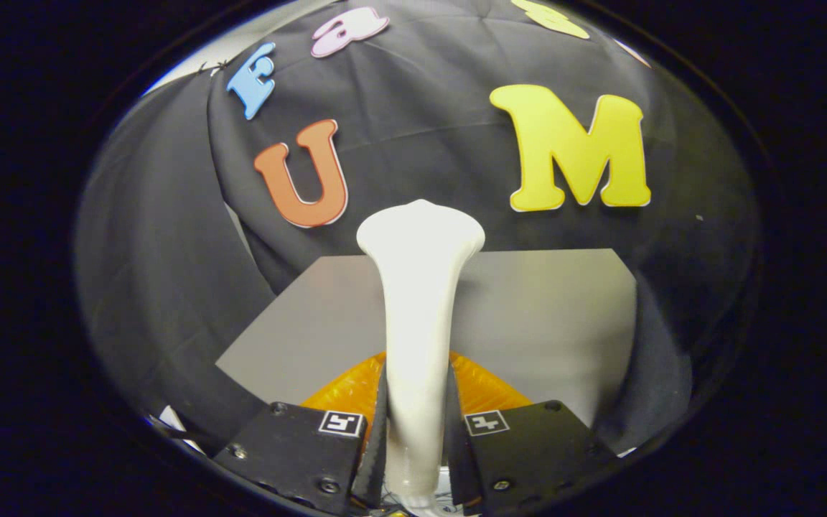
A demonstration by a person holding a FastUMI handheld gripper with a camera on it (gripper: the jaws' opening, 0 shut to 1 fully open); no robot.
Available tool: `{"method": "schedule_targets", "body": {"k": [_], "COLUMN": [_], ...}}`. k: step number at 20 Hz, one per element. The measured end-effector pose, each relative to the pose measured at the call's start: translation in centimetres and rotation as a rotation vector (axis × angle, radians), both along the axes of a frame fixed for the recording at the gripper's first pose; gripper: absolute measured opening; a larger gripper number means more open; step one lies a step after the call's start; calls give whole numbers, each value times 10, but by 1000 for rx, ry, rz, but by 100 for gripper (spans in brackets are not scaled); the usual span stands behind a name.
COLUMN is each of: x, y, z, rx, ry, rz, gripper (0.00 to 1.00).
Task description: Iron the clothes twice with a garment steamer, once on the left side and once on the right side.
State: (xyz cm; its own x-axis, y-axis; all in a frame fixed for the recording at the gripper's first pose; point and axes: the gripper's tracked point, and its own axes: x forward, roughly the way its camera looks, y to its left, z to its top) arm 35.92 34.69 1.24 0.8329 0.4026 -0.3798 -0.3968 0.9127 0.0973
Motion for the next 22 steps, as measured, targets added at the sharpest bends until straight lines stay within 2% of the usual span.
{"method": "schedule_targets", "body": {"k": [6, 11, 17, 22], "x": [-84, -166, -233, -246], "y": [-47, -104, -197, -286], "z": [31, 57, 85, 99], "rx": [78, 126, 153, 135], "ry": [-90, -159, -242, -308], "rz": [32, 23, -76, -234], "gripper": [38, 38, 38, 38]}}
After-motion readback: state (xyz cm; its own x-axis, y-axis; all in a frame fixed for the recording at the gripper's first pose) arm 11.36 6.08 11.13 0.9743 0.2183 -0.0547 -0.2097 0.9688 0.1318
